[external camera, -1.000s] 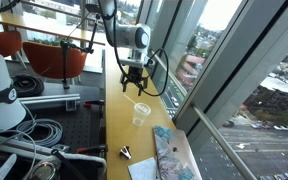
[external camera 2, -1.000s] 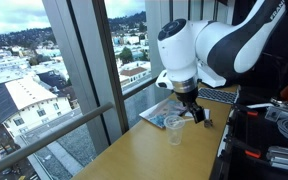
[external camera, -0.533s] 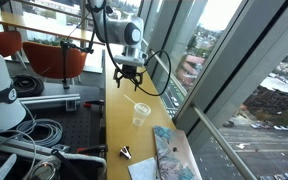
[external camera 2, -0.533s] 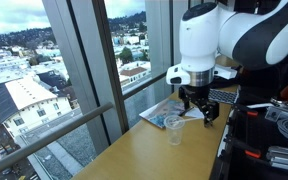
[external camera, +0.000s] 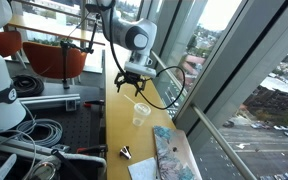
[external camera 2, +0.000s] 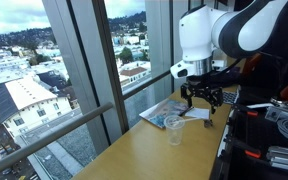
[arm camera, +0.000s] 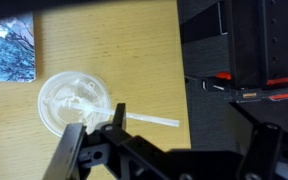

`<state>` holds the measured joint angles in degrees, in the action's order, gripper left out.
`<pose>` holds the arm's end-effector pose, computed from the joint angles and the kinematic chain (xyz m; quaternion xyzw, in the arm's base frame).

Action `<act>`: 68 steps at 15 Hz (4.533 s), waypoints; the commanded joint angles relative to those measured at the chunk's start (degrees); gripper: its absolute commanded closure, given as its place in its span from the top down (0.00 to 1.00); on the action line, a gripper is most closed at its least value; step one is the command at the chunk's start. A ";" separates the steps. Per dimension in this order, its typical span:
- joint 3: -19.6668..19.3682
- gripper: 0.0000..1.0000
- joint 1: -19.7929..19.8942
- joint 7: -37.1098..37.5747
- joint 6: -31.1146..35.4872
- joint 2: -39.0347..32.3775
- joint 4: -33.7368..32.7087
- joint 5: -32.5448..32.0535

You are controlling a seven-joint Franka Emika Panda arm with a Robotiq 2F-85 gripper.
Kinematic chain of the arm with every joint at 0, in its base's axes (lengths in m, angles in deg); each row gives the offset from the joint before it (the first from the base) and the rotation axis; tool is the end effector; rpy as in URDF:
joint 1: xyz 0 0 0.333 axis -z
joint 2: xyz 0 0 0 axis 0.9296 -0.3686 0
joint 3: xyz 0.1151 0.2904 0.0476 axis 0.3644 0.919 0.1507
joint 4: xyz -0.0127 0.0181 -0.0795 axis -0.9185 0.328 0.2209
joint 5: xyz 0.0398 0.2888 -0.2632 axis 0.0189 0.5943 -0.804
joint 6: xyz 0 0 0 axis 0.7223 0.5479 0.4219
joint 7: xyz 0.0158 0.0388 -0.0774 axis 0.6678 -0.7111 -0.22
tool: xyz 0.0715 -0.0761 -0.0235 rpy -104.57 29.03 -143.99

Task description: Put the straw inside the plastic cup

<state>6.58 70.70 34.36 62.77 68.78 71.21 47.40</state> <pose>0.4709 0.1485 0.2277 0.7386 0.6678 -0.0820 0.0433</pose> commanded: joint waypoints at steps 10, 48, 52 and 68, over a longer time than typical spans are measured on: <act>-7.03 1.00 -10.21 4.23 -3.35 -6.45 -7.45 -1.27; -7.36 1.00 -13.17 34.78 -9.18 -3.93 -12.00 6.89; -8.33 1.00 -13.98 47.77 1.12 -1.64 -4.45 6.79; -10.72 1.00 -15.21 62.22 4.70 -2.34 -2.38 7.14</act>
<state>-3.45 56.22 96.91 67.55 66.36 68.86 54.12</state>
